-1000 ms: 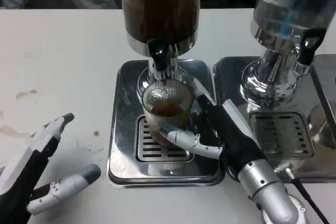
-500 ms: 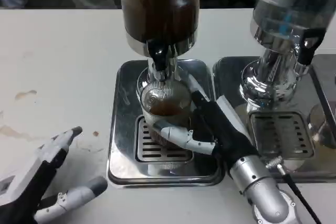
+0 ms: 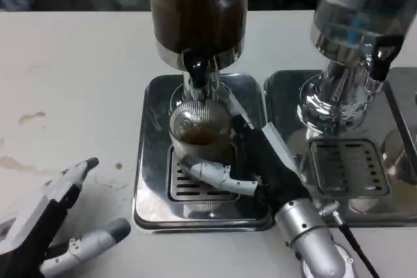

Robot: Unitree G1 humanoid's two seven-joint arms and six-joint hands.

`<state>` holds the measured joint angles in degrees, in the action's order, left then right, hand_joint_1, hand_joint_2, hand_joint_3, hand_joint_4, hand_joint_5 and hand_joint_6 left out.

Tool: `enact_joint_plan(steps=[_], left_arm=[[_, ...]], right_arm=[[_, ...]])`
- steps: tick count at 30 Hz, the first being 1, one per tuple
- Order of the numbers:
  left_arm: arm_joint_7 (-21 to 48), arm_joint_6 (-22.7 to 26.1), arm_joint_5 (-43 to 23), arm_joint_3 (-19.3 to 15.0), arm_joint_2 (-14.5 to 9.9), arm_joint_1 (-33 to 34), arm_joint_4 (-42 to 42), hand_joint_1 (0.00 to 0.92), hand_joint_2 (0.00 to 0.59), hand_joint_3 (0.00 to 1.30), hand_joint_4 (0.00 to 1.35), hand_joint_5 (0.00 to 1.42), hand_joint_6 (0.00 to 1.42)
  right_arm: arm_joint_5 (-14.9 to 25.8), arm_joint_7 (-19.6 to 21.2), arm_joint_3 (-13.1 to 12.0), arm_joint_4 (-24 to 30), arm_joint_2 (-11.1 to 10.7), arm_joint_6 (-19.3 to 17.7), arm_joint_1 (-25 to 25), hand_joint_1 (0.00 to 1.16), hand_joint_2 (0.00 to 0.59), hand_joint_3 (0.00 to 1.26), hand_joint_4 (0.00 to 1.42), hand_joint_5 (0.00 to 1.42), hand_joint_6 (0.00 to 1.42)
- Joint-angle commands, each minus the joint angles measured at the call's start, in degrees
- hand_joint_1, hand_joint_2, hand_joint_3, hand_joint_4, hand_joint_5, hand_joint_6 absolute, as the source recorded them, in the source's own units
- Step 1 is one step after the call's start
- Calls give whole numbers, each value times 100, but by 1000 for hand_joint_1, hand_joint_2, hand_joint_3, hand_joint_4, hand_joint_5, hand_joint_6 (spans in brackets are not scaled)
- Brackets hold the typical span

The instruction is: Grasp the cup under the faucet to collect the drink, then remove the cup.

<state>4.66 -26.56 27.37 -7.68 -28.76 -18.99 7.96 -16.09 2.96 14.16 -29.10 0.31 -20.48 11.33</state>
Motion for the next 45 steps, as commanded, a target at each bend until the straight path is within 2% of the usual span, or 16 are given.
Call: enact_joint_plan(steps=[1, 25, 35, 37, 45], left_arm=[[-58, 76, -56, 57, -80, -65, 3, 0, 30, 0, 0, 0, 0], [-89, 196, -175, -20, -60, -245, -159, 0, 29, 0, 0, 0, 0], [-113, 243, -242, -30, -57, -312, -214, 0, 32, 0, 0, 0, 0], [-113, 246, -255, -33, -64, -317, -213, 0, 32, 0, 0, 0, 0], [-119, 272, -280, -67, -59, -344, -236, 0, 32, 0, 0, 0, 0]], right_arm=[[18, 104, 25, -152, 126, -193, 91, 770, 181, 0, 0, 0, 0], [63, 270, -18, -724, 402, -187, 386, 793, 180, 0, 0, 0, 0], [73, 391, -41, -902, 472, -178, 477, 849, 169, 0, 0, 0, 0], [77, 374, -33, -960, 474, -184, 505, 862, 178, 0, 1, 3, 41], [129, 399, -57, -1239, 546, -256, 610, 895, 175, 12, 124, 100, 130]])
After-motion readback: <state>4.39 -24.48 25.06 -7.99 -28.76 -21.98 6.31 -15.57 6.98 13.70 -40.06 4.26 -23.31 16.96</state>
